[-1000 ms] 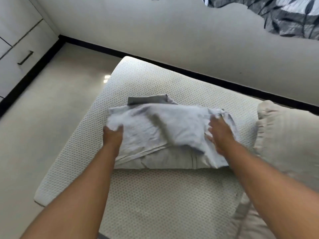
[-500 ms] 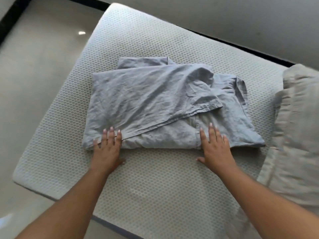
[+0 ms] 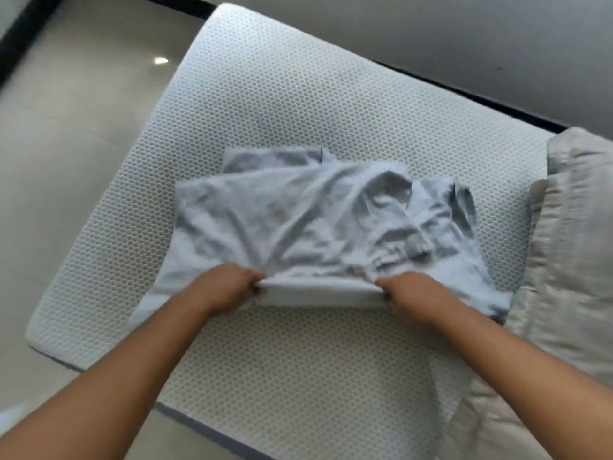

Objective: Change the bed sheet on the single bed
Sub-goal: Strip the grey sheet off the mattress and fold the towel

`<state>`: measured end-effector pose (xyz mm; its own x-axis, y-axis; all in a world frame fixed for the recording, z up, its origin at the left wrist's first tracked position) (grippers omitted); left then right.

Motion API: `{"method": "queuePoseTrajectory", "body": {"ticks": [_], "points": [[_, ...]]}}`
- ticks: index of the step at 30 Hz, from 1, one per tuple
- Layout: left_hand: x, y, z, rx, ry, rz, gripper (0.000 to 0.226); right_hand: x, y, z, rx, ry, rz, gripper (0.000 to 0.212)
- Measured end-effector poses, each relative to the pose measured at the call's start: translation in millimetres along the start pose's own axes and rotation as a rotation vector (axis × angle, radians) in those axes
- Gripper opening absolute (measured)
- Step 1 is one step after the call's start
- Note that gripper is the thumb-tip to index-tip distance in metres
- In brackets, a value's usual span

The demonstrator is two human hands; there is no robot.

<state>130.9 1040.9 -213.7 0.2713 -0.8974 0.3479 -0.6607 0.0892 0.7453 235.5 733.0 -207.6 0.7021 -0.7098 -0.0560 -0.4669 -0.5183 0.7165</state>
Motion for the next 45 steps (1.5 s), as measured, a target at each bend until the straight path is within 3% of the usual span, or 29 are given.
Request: {"method": "queuePoseTrajectory", "body": {"ticks": [3, 5, 7, 10, 13, 15, 17, 20, 27, 30, 32, 34, 36, 38, 42, 43, 45], "points": [[-3, 32, 3, -0.327, 0.242, -0.036, 0.017, 3, 34, -12, -0.270, -0.142, -0.151, 0.023], [-8, 39, -7, -0.349, 0.321, -0.043, 0.021, 12, 40, -29, -0.298, -0.209, -0.128, 0.031], [-14, 26, -28, -0.191, 0.332, -0.039, 0.022, 25, 25, -49, -0.122, -0.217, -0.037, 0.035], [-23, -15, -59, 0.212, 0.288, -0.088, 0.026, 40, -18, -74, 0.199, -0.231, 0.144, 0.035], [-21, -38, -81, 0.609, 0.075, -0.148, 0.023, 47, -57, -81, 0.422, -0.015, 0.286, 0.029], [-15, -47, -77, 0.729, 0.031, -0.133, 0.030, 41, -71, -73, 0.503, 0.054, 0.357, 0.034], [-13, -51, -51, 0.646, 0.012, -0.086, 0.054, 24, -76, -49, 0.435, 0.030, 0.298, 0.053], [-30, -41, 4, 0.502, -0.075, -0.065, 0.074, 8, -68, 8, 0.183, 0.039, 0.193, 0.073], [-93, 6, 92, 0.469, 0.045, -0.282, 0.071, 26, -37, 75, -0.002, 0.050, 0.246, 0.085], [-77, 21, 102, 0.665, 0.413, -0.555, 0.079, 8, -34, 59, 0.018, -0.044, 0.319, 0.095], [-59, 33, 103, 0.931, 0.907, -0.849, 0.089, -21, -30, 38, 0.241, -0.112, 0.267, 0.097], [-33, 35, 108, 1.065, 1.358, -1.045, 0.081, -60, -29, 24, 0.491, -0.102, 0.093, 0.090], [-4, 21, 106, 1.049, 1.847, -0.929, 0.069, -91, -38, 27, 0.471, -0.104, -0.011, 0.085], [2, 3, 99, 1.062, 2.177, -0.792, 0.069, -105, -48, 38, 0.280, -0.118, -0.028, 0.085], [-31, -32, 100, 1.184, 2.387, -0.812, 0.061, -103, -56, 44, 0.176, -0.087, -0.059, 0.097], [-27, -28, 88, 1.252, 2.319, -0.804, 0.058, -100, -55, 42, 0.180, -0.101, -0.065, 0.101], [9, -5, 48, 1.496, 1.930, -0.652, 0.057, -92, -47, 35, 0.215, -0.249, -0.049, 0.110]]}}
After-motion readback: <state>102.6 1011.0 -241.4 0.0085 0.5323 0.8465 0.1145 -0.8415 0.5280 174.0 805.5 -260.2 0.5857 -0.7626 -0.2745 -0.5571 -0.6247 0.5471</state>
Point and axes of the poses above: each hand's wrist, its own y-axis away from the middle knuckle, its own z-axis out of the palm, x = y × z, the point moved 4 cm from there along -y, towards the middle knuckle, and after that the axes turned 12 degrees about y, right-handed, at the moved point
